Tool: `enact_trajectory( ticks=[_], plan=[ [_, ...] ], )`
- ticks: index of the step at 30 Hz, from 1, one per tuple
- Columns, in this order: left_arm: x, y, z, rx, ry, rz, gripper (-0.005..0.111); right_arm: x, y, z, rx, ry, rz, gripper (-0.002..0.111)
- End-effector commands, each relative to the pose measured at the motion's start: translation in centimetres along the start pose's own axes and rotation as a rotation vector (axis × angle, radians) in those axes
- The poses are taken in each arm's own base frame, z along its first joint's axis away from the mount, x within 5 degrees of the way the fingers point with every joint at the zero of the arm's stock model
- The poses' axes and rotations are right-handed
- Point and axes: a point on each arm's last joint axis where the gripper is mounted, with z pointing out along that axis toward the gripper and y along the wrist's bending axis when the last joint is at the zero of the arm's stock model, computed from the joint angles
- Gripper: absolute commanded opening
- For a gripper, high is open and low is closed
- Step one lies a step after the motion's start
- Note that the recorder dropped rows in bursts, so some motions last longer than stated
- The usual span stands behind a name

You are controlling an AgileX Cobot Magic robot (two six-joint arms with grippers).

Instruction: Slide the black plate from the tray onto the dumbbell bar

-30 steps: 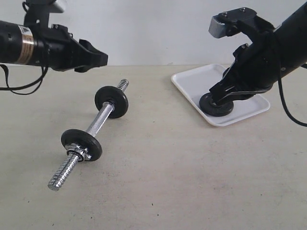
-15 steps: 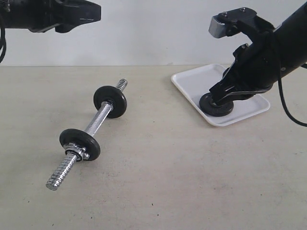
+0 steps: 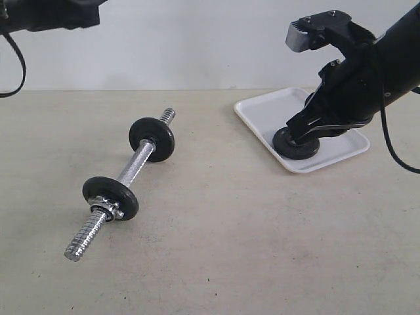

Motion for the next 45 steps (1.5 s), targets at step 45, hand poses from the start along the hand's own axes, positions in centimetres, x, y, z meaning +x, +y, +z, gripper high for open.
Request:
enact_trajectory(
  ticks=[45],
  plan=[
    [11.2,-0.4,4.4,0.008,0.796,-0.272,0.043,-0.3,-0.2,0.0,0.022,-0.032,-0.001,0.000]
  ],
)
